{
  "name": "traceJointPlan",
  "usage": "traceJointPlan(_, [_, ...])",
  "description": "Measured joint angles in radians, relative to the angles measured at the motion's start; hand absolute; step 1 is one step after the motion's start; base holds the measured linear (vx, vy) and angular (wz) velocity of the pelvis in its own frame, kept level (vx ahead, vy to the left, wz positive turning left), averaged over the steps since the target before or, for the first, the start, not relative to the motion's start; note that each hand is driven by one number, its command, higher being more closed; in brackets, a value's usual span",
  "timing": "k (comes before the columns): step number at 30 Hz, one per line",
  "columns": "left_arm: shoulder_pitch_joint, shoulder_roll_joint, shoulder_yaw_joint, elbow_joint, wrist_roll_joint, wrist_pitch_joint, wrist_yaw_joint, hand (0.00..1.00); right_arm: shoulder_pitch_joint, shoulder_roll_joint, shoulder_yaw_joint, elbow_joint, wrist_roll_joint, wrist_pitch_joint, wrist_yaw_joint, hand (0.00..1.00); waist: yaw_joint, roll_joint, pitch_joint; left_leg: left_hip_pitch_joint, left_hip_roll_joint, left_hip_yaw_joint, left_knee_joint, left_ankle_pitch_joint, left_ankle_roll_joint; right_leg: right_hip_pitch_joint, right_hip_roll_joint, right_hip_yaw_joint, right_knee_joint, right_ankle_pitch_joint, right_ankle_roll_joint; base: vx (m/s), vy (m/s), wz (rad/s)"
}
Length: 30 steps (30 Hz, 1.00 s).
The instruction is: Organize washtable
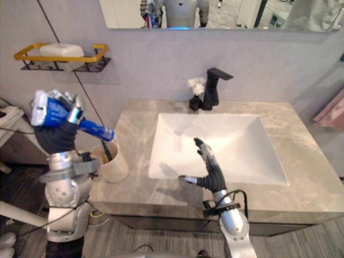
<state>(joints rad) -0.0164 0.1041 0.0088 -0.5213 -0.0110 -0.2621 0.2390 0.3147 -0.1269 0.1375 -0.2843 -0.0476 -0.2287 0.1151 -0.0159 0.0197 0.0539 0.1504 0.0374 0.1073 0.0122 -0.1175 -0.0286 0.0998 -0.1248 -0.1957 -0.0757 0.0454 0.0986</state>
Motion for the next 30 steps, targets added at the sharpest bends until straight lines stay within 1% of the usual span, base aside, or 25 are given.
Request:
traceJointPlan(3, [0.007, -0.002, 0.000, 0.006, 0.025, 0.005, 0.003, 1.00, 0.000, 0.000, 0.010, 0.000, 0.001, 0.000, 0.019, 0.00, -0.001, -0.004, 0.002, -0.002, -0.001, -0.009, 0.000, 0.001, 0.000, 0.001, -0.001, -0.008, -0.002, 0.000, 0.000, 0.00, -0.005, 0.08])
traceJointPlan(11, [0.069, -0.006, 0.001, 0.006, 0.060, 0.015, 0.002, 1.00, 0.000, 0.000, 0.042, 0.000, 0.008, 0.000, 0.022, 0.00, 0.004, -0.006, 0.001, -0.002, -0.002, -0.027, 0.000, 0.001, 0.000, 0.018, -0.001, -0.030, -0.016, 0.000, 0.000, -0.01, -0.020, 0.07])
traceJointPlan(16, [0.086, -0.027, 0.002, 0.006, 0.062, 0.015, 0.001, 1.00, 0.001, 0.000, 0.045, 0.000, 0.008, 0.000, 0.024, 0.00, 0.004, -0.008, 0.000, 0.000, -0.001, -0.027, 0.000, 0.001, 0.000, 0.019, -0.001, -0.030, -0.016, 0.000, 0.000, -0.04, -0.017, 0.00])
traceJointPlan(23, [0.086, -0.036, 0.002, 0.006, 0.060, 0.015, -0.002, 1.00, 0.008, 0.000, 0.048, 0.000, 0.008, 0.000, 0.032, 0.00, 0.003, -0.008, 0.000, 0.002, -0.002, -0.034, 0.000, 0.002, 0.001, 0.026, -0.001, -0.037, -0.016, -0.001, 0.000, -0.03, -0.018, 0.02])
traceJointPlan(30, [0.110, -0.044, -0.006, 0.005, 0.039, 0.015, -0.044, 1.00, 0.008, 0.001, 0.051, 0.006, 0.008, 0.000, 0.037, 0.00, 0.003, -0.011, -0.001, 0.004, -0.001, -0.048, 0.000, 0.004, -0.001, 0.035, -0.001, -0.050, -0.016, -0.004, -0.001, -0.03, -0.020, 0.06])
